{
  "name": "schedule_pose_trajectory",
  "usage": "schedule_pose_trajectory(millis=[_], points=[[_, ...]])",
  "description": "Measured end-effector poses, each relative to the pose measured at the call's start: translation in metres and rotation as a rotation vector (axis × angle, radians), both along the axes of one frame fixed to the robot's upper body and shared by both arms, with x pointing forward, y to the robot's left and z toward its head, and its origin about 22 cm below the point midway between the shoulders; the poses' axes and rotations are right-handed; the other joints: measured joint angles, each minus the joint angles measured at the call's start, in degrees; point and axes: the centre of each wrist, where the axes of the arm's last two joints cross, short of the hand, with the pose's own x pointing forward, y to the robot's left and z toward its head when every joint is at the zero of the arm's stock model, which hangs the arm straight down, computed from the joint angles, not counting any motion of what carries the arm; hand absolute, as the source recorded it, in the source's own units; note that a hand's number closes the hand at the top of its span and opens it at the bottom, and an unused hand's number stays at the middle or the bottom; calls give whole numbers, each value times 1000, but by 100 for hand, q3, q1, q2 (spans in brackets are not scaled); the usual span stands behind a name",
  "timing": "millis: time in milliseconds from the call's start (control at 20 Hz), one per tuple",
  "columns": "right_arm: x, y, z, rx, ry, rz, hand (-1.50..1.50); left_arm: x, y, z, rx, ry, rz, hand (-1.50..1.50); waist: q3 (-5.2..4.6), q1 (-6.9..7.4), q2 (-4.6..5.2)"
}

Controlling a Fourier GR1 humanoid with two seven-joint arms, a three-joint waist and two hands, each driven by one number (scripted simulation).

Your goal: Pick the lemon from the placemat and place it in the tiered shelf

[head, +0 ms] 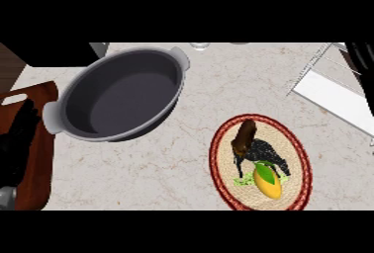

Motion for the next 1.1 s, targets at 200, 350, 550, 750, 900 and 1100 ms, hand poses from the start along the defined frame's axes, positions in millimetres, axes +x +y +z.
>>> schedule_pose_trajectory(millis=[200, 350, 550, 750, 900, 1100], points=[[-5, -4, -20, -91, 82, 25, -150, 12, -22, -1, 0, -35, -87, 0, -26, -21, 41], [-5, 3, -47, -49, 205, 65, 150, 17, -37, -1, 8, -68, -136, 0, 18, -62, 104], [-10, -23, -57, -201, 232, -126, 150, 12, -32, 1, 27, -79, -123, 0, -16, -281, 97], [-22, -41, -96, -255, 166, -359, -150, 15, -61, -5, -28, -81, -220, 0, -13, -256, 107], [-36, -46, -132, -193, 108, -424, -150, 20, -82, -12, -56, -75, -296, 0, -22, -161, 96], [-47, -58, -152, -157, 83, -357, -150, 31, -104, -16, -70, -87, -337, 0, -24, -56, 72]])
